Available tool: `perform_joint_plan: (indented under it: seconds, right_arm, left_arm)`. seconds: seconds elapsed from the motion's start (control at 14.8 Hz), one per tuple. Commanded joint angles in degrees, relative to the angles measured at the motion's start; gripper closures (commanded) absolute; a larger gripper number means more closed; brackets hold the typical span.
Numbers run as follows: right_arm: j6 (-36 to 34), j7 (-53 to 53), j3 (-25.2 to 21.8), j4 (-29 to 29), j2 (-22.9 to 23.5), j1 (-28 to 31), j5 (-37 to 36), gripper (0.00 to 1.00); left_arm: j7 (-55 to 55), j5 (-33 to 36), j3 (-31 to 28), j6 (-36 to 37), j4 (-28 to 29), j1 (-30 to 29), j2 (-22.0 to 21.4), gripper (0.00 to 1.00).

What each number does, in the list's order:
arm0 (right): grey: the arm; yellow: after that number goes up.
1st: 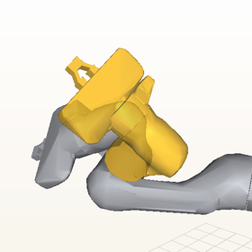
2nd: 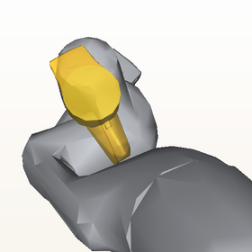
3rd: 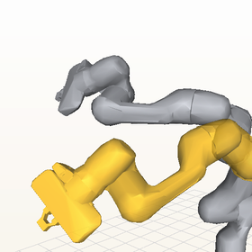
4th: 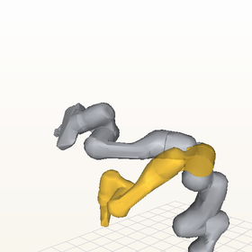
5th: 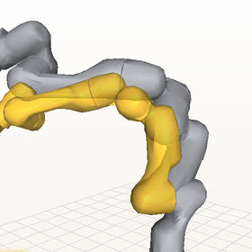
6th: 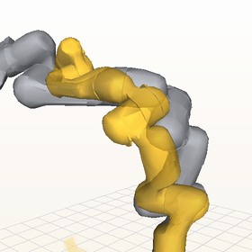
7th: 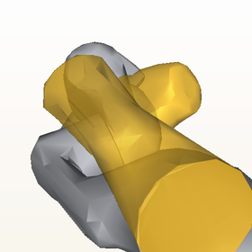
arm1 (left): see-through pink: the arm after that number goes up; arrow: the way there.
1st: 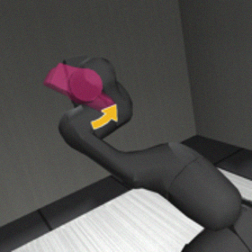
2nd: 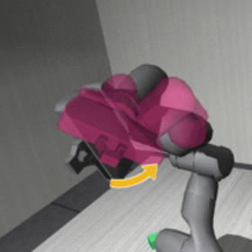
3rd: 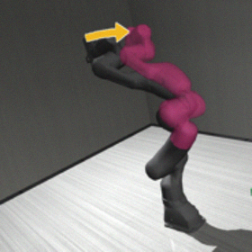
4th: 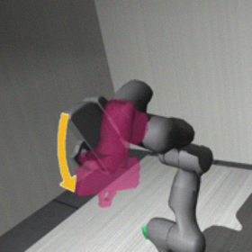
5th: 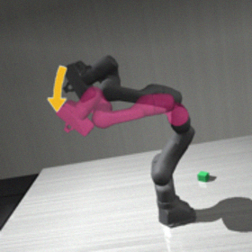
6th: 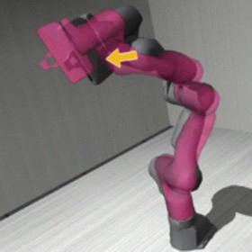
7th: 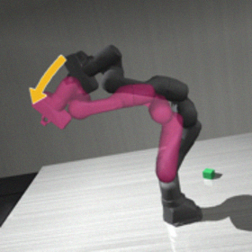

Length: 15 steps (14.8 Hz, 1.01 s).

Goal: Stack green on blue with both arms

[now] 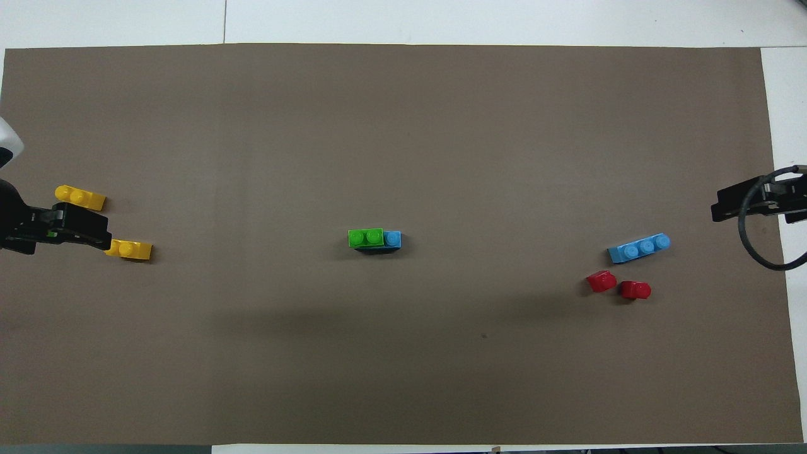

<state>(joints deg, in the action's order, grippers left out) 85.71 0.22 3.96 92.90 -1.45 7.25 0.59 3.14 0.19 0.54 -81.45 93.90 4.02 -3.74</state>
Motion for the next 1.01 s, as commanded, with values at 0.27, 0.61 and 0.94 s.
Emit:
perform_joint_plan:
  seconds: [0.27, 0.61, 0.94]
  right_arm:
    - [1.30, 1.28, 0.52, 0.35, 0.13, 0.31, -1.03, 0.00]
    - [1.65, 1.54, 0.43, 0.70, 0.05, 0.48, -1.03, 0.00]
    - [3.41, 1.45, 0.43, 0.79, 0.13, 0.57, -1.03, 0.00]
  left_arm:
    - [-1.38, -2.99, 0.60, -2.65, 1.55, -1.47, -1.89, 0.00]
    - [-1.64, -3.09, 0.69, -4.51, 1.29, -1.64, -1.98, 0.00]
    - [-1.73, -3.09, 0.60, -4.16, 1.38, -1.73, -1.98, 0.00]
